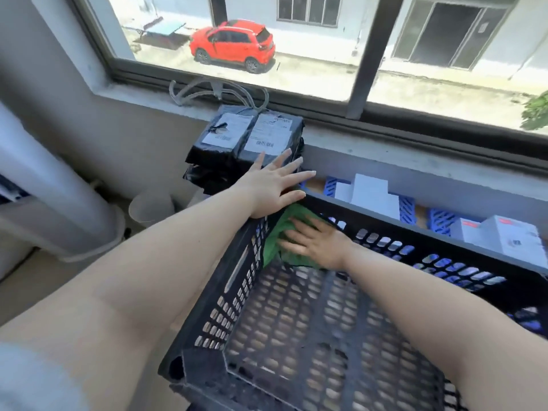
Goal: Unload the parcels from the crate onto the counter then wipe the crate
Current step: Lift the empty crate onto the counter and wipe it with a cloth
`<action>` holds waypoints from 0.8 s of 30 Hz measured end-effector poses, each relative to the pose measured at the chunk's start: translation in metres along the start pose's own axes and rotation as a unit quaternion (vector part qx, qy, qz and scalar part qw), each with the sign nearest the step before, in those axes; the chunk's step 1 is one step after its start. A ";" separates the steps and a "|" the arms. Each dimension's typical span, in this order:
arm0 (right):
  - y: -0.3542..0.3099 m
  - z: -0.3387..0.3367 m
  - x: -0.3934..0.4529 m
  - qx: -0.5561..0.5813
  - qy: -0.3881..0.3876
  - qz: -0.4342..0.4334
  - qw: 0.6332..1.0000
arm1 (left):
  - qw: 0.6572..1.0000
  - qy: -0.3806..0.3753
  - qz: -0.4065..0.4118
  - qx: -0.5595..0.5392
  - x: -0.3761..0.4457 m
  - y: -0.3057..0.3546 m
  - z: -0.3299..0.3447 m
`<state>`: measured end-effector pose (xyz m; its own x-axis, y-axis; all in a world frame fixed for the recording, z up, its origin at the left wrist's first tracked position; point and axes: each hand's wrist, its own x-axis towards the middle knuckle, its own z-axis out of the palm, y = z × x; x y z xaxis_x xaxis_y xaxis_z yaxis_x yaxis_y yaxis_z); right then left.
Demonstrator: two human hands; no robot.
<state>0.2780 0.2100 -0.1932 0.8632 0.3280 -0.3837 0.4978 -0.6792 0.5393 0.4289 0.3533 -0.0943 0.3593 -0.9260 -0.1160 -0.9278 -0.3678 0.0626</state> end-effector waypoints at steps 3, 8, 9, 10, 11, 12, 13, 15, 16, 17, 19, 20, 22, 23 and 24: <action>0.005 0.006 0.001 -0.045 0.045 -0.017 0.998 | 1.000 0.006 -0.006 -0.008 -0.001 -0.001 0.001; -0.002 -0.005 0.016 -0.093 -0.076 0.037 0.992 | 1.000 -0.003 -0.014 -0.008 -0.001 0.000 0.000; -0.004 -0.008 0.018 -0.116 -0.106 0.056 0.986 | 1.000 -0.005 -0.016 -0.008 -0.001 0.000 0.000; -0.005 -0.009 0.020 -0.134 -0.116 0.071 0.982 | 1.000 -0.007 -0.018 -0.007 -0.001 0.000 0.000; -0.006 -0.006 0.020 -0.144 -0.116 0.073 0.980 | 1.000 -0.009 -0.018 -0.006 -0.002 0.000 -0.001; -0.005 -0.009 0.016 -0.141 -0.114 0.071 0.981 | 1.000 -0.010 -0.018 -0.005 -0.002 0.000 -0.001; -0.004 -0.004 0.011 -0.159 -0.102 0.053 0.981 | 1.000 -0.011 -0.018 -0.006 -0.003 0.001 -0.002; 0.001 0.002 -0.005 -0.161 -0.087 0.056 0.982 | 1.000 -0.009 -0.017 -0.011 -0.004 0.001 -0.002; 0.003 0.002 -0.015 -0.131 -0.078 0.074 0.985 | 1.000 -0.006 -0.017 -0.013 -0.005 0.001 -0.002; 0.006 0.005 -0.025 -0.113 -0.070 0.077 0.988 | 1.000 -0.004 -0.015 -0.012 -0.006 0.001 -0.002; 0.010 0.017 -0.043 -0.111 -0.097 0.002 0.989 | 1.000 0.003 -0.007 -0.008 -0.007 0.001 -0.001; 0.010 0.024 -0.055 -0.123 -0.107 -0.031 0.986 | 1.000 0.009 -0.003 -0.006 -0.007 0.001 -0.001; 0.013 0.035 -0.085 -0.134 -0.104 -0.050 0.984 | 1.000 0.018 0.003 -0.004 -0.006 0.000 0.000; 0.016 0.043 -0.098 -0.154 -0.110 -0.062 0.980 | 1.000 0.021 0.006 -0.004 -0.006 0.000 0.000; 0.020 0.046 -0.107 -0.200 -0.117 -0.076 0.970 | 1.000 0.025 0.009 -0.003 -0.006 -0.001 0.000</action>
<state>0.1918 0.1312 -0.1764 0.7582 0.2152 -0.6155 0.6508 -0.3096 0.6933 0.4276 0.3587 -0.0935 0.3471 -0.9356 -0.0655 -0.9337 -0.3513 0.0700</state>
